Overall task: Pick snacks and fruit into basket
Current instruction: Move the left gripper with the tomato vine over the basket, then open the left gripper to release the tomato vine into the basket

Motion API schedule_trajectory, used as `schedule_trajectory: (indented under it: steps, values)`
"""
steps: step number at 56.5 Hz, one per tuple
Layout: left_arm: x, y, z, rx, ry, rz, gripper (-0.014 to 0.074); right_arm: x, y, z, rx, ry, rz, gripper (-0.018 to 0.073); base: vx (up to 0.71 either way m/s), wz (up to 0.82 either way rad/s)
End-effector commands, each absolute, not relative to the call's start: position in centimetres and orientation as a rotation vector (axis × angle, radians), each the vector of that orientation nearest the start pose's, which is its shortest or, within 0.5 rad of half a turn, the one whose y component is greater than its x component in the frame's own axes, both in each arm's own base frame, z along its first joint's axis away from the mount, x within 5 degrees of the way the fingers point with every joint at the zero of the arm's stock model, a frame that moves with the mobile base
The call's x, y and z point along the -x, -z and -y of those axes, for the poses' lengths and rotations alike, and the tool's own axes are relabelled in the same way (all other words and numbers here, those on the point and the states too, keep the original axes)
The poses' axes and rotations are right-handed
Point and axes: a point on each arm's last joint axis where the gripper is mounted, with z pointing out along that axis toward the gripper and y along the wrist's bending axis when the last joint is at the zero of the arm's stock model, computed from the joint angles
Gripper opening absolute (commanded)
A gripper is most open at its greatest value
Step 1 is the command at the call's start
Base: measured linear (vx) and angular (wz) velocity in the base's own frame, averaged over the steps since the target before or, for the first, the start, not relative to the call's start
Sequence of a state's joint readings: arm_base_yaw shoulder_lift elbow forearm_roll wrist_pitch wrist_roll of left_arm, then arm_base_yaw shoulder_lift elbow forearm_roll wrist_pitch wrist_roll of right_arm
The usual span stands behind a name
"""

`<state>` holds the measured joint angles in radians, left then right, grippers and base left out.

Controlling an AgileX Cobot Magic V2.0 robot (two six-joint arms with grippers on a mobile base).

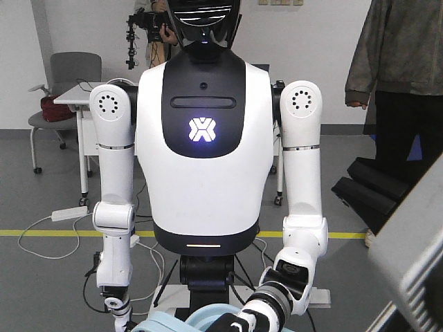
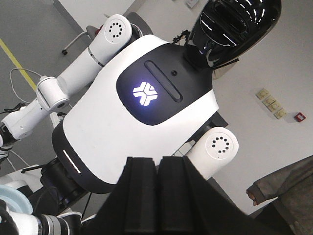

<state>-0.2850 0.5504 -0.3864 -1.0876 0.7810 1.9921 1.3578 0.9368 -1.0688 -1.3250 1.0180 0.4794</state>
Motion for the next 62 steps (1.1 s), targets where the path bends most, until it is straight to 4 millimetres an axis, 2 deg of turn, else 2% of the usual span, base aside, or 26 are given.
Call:
schedule_trajectory:
  steps: [1, 12, 27, 50, 53, 54, 62]
  values:
    - [-8.1, -27.5, 8.3, -1.436, 0.2, -1.24, 0.0002, -10.6, -45.9, -12.8, 0.857, 0.319, -1.321, -0.0009, 0.0, 0.0]
    - [-9.7, -26.8, 8.8, -1.383, 0.283, -1.325, 0.0002, -10.6, -45.9, -12.8, 0.857, 0.319, -1.321, -0.0009, 0.0, 0.0]
    - [-11.8, -25.2, 9.4, -1.408, 0.351, -1.454, 0.0002, -10.6, -45.9, -12.8, 0.856, 0.32, -1.322, -0.0009, 0.0, 0.0]
    - [-15.0, -23.8, 10.4, -1.268, 0.5, -1.632, 0.0009, -10.6, -45.9, -12.7, 0.855, 0.322, -1.324, -0.0009, 0.0, 0.0]
    - [-15.2, -23.7, 10.5, -1.256, 0.513, -1.646, 0.0023, -10.6, -45.9, -12.7, 0.855, 0.322, -1.324, -0.0009, 0.0, 0.0]
    - [-15.3, -23.5, 10.5, -1.255, 0.518, -1.654, 0.006, -10.6, -45.9, -12.7, 0.853, 0.325, -1.327, -0.0009, 0.0, 0.0]
    - [-15.4, -23.4, 10.5, -1.256, 0.522, -1.662, 0.0183, -10.6, -45.9, -12.7, 0.852, 0.328, -1.329, -0.0009, 0.0, 0.0]
